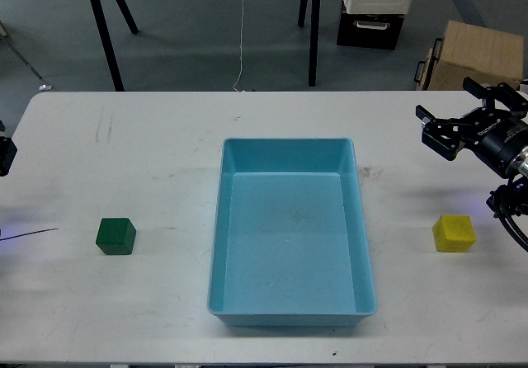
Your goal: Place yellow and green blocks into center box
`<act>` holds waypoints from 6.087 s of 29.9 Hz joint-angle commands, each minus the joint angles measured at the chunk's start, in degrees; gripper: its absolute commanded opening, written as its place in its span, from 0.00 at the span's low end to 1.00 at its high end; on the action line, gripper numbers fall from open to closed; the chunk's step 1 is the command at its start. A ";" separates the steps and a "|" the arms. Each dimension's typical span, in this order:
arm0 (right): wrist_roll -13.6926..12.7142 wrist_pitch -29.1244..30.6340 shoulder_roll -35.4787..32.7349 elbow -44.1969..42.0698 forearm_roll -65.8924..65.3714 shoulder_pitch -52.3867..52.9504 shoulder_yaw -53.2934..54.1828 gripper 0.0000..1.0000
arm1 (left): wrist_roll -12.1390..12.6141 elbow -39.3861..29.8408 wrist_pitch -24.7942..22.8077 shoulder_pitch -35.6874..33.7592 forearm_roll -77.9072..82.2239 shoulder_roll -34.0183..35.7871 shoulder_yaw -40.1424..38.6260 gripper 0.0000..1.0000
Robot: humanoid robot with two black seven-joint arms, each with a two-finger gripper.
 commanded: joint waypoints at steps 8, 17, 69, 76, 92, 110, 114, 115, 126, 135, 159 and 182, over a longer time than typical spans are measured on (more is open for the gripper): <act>0.00 -0.09 -0.08 0.28 0.00 -0.20 -0.01 1.00 | 0.00 0.01 0.09 -0.09 0.00 0.00 0.00 1.00; 0.09 0.17 -1.66 4.23 0.00 -2.40 1.31 1.00 | 0.00 0.01 0.18 -0.18 0.00 0.00 0.09 1.00; -0.09 -11.61 -54.31 14.25 -87.14 0.05 0.87 1.00 | 0.17 0.01 0.44 0.00 0.44 0.79 0.97 1.00; 0.00 -5.99 -53.35 23.83 -97.56 1.90 1.14 1.00 | 0.17 0.01 0.44 0.00 0.44 0.61 0.97 1.00; -0.44 1.05 -39.64 25.77 -99.05 2.34 -7.29 1.00 | 0.17 0.01 0.44 0.26 0.44 0.70 0.97 1.00; -2.10 2.98 -28.22 21.21 -98.87 14.99 -29.87 0.99 | 0.17 0.01 0.36 0.35 0.44 0.44 0.97 1.00; -3.69 1.93 -23.47 17.25 -98.70 17.81 -34.45 0.99 | 0.17 0.01 0.36 0.35 0.44 0.52 0.97 1.00; -3.78 1.58 -22.94 16.90 -98.70 17.99 -34.98 0.99 | 0.17 0.01 0.36 0.35 0.44 0.61 0.88 1.00; -3.96 2.02 -23.37 18.39 -98.35 17.29 -37.09 0.99 | 0.17 0.10 0.01 0.44 0.36 0.96 0.80 1.00; -3.95 1.93 -23.46 20.32 -98.43 16.94 -39.38 0.99 | 0.17 0.10 0.09 0.61 0.44 1.14 0.88 1.00; -3.60 3.33 -32.78 24.81 -90.08 16.50 -35.68 0.99 | 0.08 0.28 0.00 0.61 0.44 0.88 0.88 1.00; -3.78 1.14 -25.84 18.92 -93.95 13.59 -39.03 0.99 | 0.08 0.80 0.18 0.18 0.44 0.88 0.97 1.00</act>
